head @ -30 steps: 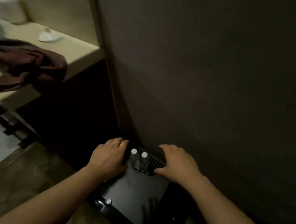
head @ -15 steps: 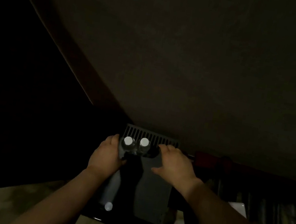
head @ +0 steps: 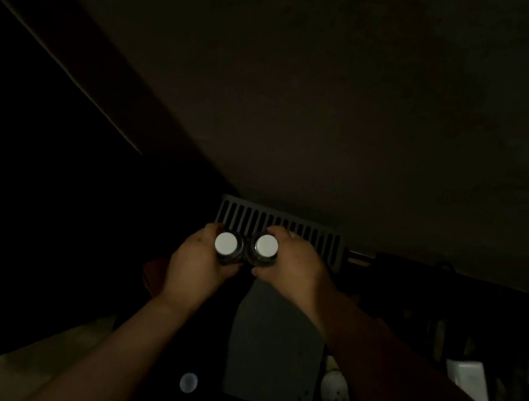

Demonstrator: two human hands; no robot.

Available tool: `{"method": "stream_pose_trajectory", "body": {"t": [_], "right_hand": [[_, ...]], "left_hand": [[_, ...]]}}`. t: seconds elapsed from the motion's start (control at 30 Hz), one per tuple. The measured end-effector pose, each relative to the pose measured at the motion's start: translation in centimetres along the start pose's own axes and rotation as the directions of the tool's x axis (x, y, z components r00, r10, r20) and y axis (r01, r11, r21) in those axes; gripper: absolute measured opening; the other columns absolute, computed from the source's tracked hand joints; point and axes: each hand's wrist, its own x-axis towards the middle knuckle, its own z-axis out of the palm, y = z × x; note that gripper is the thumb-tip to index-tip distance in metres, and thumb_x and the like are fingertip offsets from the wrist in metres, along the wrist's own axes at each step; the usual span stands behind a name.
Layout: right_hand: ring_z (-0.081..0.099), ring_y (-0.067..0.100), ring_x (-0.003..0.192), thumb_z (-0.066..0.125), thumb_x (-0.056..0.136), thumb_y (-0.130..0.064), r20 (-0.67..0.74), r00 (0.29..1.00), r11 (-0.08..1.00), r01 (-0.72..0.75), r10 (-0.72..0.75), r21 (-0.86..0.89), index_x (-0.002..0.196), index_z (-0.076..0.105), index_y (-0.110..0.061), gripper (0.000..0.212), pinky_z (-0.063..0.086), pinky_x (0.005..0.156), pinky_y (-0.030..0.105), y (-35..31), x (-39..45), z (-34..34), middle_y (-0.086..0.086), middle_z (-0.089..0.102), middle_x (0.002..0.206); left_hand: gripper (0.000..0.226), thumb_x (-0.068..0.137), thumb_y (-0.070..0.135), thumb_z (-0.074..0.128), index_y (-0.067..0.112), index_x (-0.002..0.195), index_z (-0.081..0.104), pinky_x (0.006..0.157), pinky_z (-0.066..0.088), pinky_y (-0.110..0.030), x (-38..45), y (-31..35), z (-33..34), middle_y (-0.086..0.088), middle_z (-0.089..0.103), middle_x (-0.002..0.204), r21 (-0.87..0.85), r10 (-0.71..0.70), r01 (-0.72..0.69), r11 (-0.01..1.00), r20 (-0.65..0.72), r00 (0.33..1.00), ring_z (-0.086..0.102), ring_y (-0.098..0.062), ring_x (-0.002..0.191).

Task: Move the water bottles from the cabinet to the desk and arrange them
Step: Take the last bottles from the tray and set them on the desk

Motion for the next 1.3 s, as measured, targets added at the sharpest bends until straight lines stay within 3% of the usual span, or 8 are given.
{"method": "stream_pose_trajectory", "body": {"t": [0.17, 0.4, 0.53, 0.8, 1.0, 1.3], "right_hand": [[0.059, 0.029, 0.114, 0.075, 0.082, -0.026, -0.078, 0.997, 1.0, -0.003, 0.005, 0.025, 0.128, 0.051, -0.019, 0.052, 0.047, 0.088, 0.031, 0.0, 0.0, 0.9, 0.01, 0.059, 0.127], [0.059, 0.028, 0.115, 0.078, 0.079, -0.025, -0.104, 0.994, 0.997, -0.02, 0.028, 0.076, 0.125, 0.054, -0.017, 0.052, 0.048, 0.093, 0.031, -0.7, -3.1, -1.9, 0.01, 0.061, 0.126], [0.061, 0.024, 0.113, 0.084, 0.072, -0.031, -0.208, 0.978, 0.993, 0.007, 0.017, 0.116, 0.123, 0.056, -0.019, 0.059, 0.051, 0.096, 0.037, -1.5, -7.3, -5.3, 0.007, 0.064, 0.122], [0.065, 0.016, 0.1, 0.086, 0.063, -0.041, -0.416, 0.907, 0.978, 0.018, 0.071, 0.207, 0.113, 0.059, -0.025, 0.059, 0.056, 0.089, 0.036, -1.9, -19.5, -13.9, -0.001, 0.067, 0.108], [0.065, 0.008, 0.095, 0.087, 0.062, -0.039, -0.494, 0.862, 0.972, 0.003, 0.117, 0.236, 0.108, 0.06, -0.03, 0.054, 0.056, 0.086, 0.031, 0.4, -30.6, -19.2, -0.01, 0.067, 0.103], [0.064, 0.01, 0.097, 0.09, 0.065, -0.035, -0.617, 0.747, 0.953, -0.07, 0.247, 0.295, 0.114, 0.06, -0.028, 0.058, 0.054, 0.084, 0.027, 9.1, -47.6, -23.8, -0.01, 0.067, 0.106]], "left_hand": [[0.048, 0.068, 0.03, 0.083, 0.012, 0.106, 0.06, 0.071, 0.054, -0.036, 0.1, 0.0, -0.1, -0.005, 0.068, 0.099, 0.02, 0.017, -0.016, 1.0, -0.014, 1.0, 0.066, -0.024, 0.088], [0.045, 0.07, 0.031, 0.083, 0.013, 0.104, 0.059, 0.07, 0.05, -0.029, -1.6, 2.7, -2.5, -0.003, 0.068, 0.099, 0.01, 0.028, -0.029, 1.0, 0.024, 0.999, 0.065, -0.022, 0.088], [0.044, 0.069, 0.041, 0.08, 0.019, 0.101, 0.058, 0.074, 0.055, -0.037, -3.4, 6.8, -5.5, 0.0, 0.068, 0.097, 0.02, 0.062, -0.062, 0.998, 0.026, 0.998, 0.065, -0.022, 0.09], [0.054, 0.062, 0.048, 0.081, 0.026, 0.107, 0.061, 0.075, 0.055, -0.036, -7.5, 17.6, -12.1, 0.002, 0.07, 0.1, 0.006, 0.252, -0.253, 0.967, 0.037, 0.967, 0.066, -0.022, 0.092], [0.047, 0.063, 0.046, 0.079, 0.026, 0.098, 0.057, 0.072, 0.055, -0.037, -12.1, 26.2, -14.5, 0.005, 0.068, 0.095, 0.084, 0.437, -0.45, 0.889, 0.137, 0.889, 0.065, -0.02, 0.087], [0.056, 0.064, 0.043, 0.081, 0.03, 0.112, 0.056, 0.079, 0.055, -0.037, -22.2, 40.6, -13.5, 0.011, 0.064, 0.102, 0.1, 0.634, -0.686, 0.721, 0.306, 0.711, 0.063, -0.013, 0.092]]}}
